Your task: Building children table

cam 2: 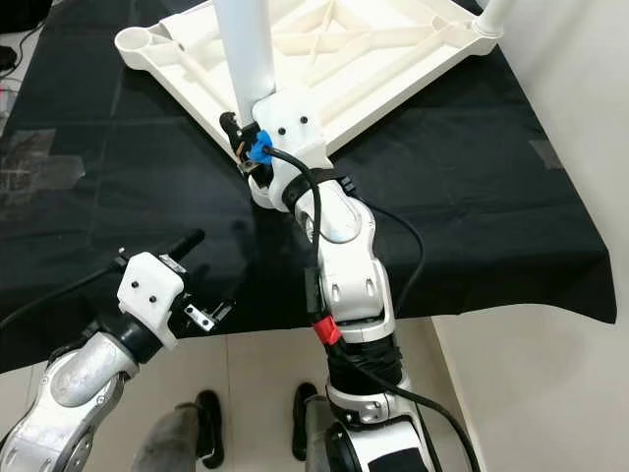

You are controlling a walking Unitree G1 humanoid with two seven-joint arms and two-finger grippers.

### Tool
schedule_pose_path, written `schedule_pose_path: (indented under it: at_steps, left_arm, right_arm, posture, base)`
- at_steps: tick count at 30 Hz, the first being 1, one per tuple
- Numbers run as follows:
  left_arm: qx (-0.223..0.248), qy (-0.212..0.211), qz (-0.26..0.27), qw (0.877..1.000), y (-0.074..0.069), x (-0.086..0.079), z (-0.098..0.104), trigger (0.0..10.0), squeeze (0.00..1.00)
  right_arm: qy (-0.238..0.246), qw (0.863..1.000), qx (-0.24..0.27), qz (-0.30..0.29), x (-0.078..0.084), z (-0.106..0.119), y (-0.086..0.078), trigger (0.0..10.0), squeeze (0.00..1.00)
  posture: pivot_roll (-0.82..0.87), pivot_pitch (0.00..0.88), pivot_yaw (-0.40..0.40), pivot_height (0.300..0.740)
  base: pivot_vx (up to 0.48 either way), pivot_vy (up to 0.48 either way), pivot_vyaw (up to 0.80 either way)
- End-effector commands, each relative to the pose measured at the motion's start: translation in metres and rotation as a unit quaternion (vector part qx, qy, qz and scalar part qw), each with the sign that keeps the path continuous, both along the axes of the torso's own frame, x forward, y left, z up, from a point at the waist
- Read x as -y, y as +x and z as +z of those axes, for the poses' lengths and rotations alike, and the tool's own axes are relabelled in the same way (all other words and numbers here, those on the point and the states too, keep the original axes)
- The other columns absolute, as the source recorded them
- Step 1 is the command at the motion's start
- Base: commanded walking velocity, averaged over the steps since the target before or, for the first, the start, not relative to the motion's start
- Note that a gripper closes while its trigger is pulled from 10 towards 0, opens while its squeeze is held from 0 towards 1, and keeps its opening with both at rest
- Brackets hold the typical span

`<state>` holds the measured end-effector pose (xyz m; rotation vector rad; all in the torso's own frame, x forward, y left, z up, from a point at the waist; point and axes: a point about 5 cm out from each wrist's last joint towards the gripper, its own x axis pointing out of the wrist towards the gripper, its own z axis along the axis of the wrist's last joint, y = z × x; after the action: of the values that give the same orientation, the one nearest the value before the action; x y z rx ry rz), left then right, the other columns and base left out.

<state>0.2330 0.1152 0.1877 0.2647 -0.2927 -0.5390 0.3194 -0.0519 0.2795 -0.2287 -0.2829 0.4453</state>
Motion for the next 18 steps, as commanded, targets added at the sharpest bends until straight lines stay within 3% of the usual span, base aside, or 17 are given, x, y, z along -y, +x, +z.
schedule_pose_path:
  at_steps: [1, 5, 11, 14, 18]
  left_arm:
    - [0.0, 0.002, 0.006, 1.0, 0.001, -0.002, -0.004, 10.0, 0.0]
    - [0.001, 0.004, 0.013, 1.0, 0.004, -0.004, -0.008, 10.0, 0.0]
    - [0.003, -0.01, 0.027, 1.0, 0.011, -0.008, -0.009, 10.0, 0.0]
    - [0.005, -0.011, 0.03, 0.999, 0.012, -0.009, -0.009, 10.0, 0.0]
    - [0.007, -0.011, 0.034, 0.999, 0.012, -0.009, -0.01, 10.0, 0.0]
  right_arm:
    - [0.0, 0.99, -0.139, -0.026, -0.005, -0.05, 0.003, 10.0, 0.0]
    - [-0.003, 0.988, -0.147, -0.037, -0.006, -0.048, -0.002, 10.0, 0.0]
    - [-0.038, 0.987, -0.152, -0.019, 0.0, -0.036, 0.017, 10.0, 0.0]
    - [-0.022, 0.985, -0.17, -0.032, 0.009, -0.029, 0.035, 10.0, 0.0]
    - [-0.003, 0.984, -0.17, -0.051, 0.016, -0.024, 0.042, 10.0, 0.0]
  posture:
    - [0.02, 0.28, -0.077, 0.74]
    - [0.02, 0.252, -0.085, 0.74]
    - [0.01, 0.229, -0.097, 0.74]
    - [0.01, 0.227, -0.107, 0.74]
    - [0.02, 0.233, -0.109, 0.74]
  base:
    - [0.0, 0.0, 0.0]
    - [0.0, 0.0, 0.0]
    - [0.0, 0.0, 0.0]
    - [0.0, 0.0, 0.0]
    - [0.0, 0.0, 0.0]
